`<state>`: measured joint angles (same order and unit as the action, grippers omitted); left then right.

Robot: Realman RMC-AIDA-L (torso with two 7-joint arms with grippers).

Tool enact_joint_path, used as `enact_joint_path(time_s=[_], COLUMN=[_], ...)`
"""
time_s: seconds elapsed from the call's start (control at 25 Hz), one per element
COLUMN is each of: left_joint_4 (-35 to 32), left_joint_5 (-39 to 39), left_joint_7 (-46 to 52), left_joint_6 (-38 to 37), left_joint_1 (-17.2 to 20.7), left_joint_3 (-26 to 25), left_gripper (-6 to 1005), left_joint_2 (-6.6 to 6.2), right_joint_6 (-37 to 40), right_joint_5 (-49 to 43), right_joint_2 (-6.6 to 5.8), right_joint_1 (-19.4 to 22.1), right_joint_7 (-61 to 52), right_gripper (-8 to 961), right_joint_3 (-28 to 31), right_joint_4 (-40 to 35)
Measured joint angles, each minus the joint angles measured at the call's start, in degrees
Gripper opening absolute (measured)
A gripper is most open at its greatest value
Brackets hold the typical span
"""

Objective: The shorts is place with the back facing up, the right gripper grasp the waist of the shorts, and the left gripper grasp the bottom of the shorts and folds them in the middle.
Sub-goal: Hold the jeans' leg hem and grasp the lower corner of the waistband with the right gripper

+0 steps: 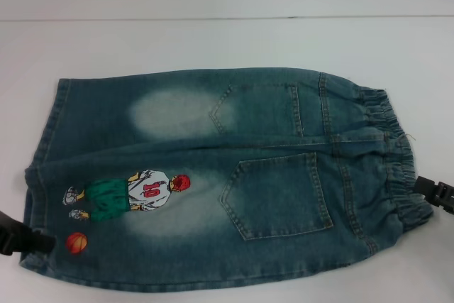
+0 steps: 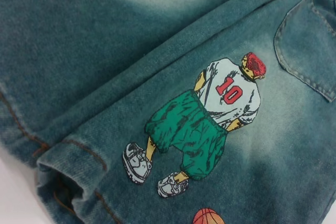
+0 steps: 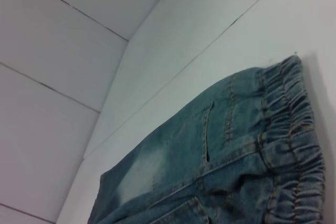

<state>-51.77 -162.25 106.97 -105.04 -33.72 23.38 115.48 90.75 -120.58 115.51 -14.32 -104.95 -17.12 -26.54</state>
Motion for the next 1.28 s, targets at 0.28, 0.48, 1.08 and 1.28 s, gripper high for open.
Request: enact_joint_path(time_s=[0.28, 0.48, 1.08, 1.28], left_joint_4=[0.0, 0.0, 0.0, 0.0], left_joint_5=[0.0, 0.0, 0.0, 0.0], left_joint_7=[-0.04, -0.2, -0.19, -0.25], left_joint_6=[0.09, 0.23, 0.28, 0.28], left_joint_1=[-0.22, -0.22, -0.03, -0.17], left_joint_3=[0.0, 0.0, 0.0, 0.0], left_gripper=[92, 91, 91, 91], left_joint_2=[-0.08, -0.08, 0.09, 0.09], right_joint_6=[0.13, 0.2, 0.15, 0.18], right_joint_5=[-0.01, 0.07, 0.04, -0.49], right_joint_2=[0.22, 0.23, 0.08, 0.15], right_joint_1=[1.3, 2.04, 1.76, 1.88], right_joint_7=[0.2, 0.33, 0.14, 0.11], right_gripper=[912, 910, 841, 830], right_joint_3=[0.16, 0.62, 0.18, 0.15], right_joint_4=[0.0, 0.0, 0.0, 0.0])
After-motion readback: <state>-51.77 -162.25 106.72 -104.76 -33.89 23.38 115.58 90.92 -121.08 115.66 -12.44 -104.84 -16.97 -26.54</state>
